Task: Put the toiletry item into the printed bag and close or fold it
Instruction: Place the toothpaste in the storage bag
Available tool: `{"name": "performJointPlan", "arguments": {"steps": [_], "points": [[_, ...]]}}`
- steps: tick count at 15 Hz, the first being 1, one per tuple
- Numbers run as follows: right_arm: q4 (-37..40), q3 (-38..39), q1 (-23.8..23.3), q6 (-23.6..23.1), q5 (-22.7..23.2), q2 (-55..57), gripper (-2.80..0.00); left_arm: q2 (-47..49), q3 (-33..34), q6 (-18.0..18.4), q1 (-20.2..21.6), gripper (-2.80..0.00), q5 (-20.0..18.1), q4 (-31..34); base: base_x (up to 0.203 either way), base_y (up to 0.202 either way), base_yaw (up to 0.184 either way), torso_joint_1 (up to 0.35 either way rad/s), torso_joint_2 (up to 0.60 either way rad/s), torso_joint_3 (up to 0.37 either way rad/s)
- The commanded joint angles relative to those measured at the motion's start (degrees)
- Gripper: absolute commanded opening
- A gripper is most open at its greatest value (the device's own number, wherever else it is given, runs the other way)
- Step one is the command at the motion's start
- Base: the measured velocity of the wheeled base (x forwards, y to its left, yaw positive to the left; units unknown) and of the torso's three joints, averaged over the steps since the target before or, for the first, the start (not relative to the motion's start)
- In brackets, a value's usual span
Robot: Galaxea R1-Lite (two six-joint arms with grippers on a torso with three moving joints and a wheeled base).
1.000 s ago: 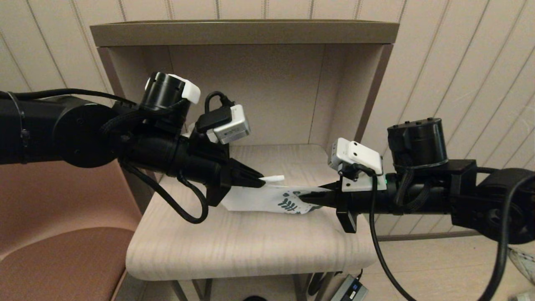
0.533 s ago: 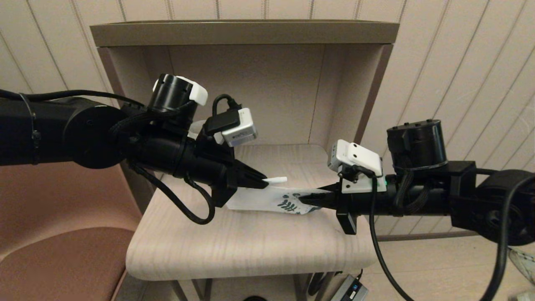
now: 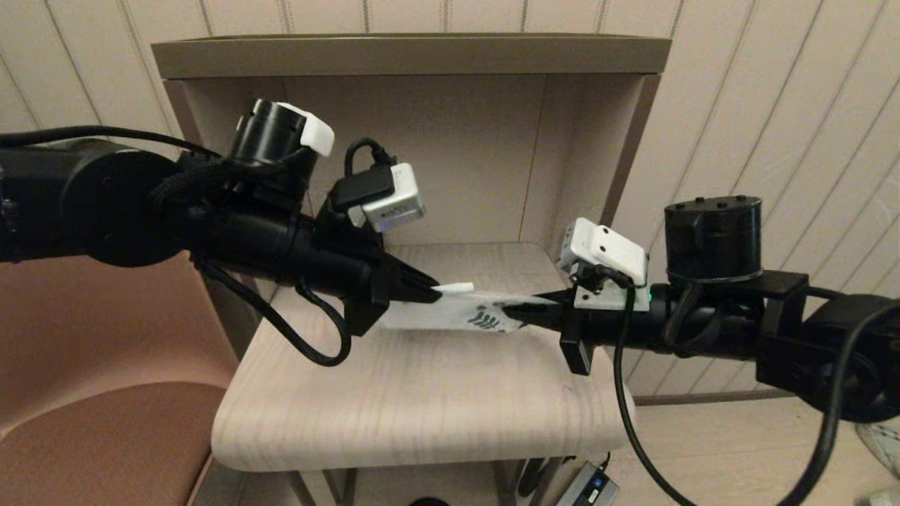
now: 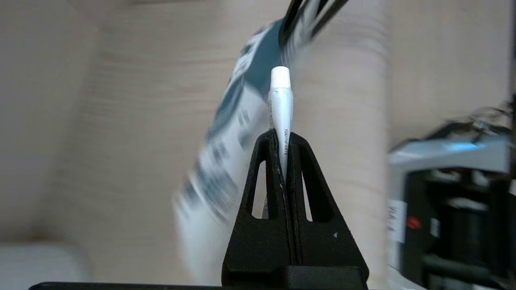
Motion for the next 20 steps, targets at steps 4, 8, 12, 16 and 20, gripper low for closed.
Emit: {"name": "performJointPlan", "arguments": {"steps": [4,8,12,16,20], "points": [[-6.6,2.5,0.4,-0.2,-3.8,-1.2,-2.8,-1.5,-5.3,0.1,1.6,-2.8,1.2,3.5,0.0,0.0,0.0,0.0,0.0,0.0],[-19.7,6.2,-0.2,-0.3,-4.9,1.7,-2.8,-2.9,-4.8,-0.1,1.6,-2.8,2.6,3.7,0.0,0.0,0.0,0.0,0.0,0.0],[-26.4,12.6,1.5,-1.0,-6.0,2.5,-2.8,-2.6,-6.3,0.0,-1.3,-2.8,6.7,4.5,0.0,0.0,0.0,0.0,0.0,0.0],[-28.8,15.0,1.8,-1.3,-6.0,3.0,-2.8,-1.8,-9.9,0.2,-3.5,-2.8,11.5,9.7,0.0,0.0,0.0,0.0,0.0,0.0],[-28.7,14.9,1.8,-1.4,-6.0,3.7,-2.8,-2.4,-10.4,0.7,-6.5,-2.8,14.7,16.8,0.0,0.0,0.0,0.0,0.0,0.0]]}}
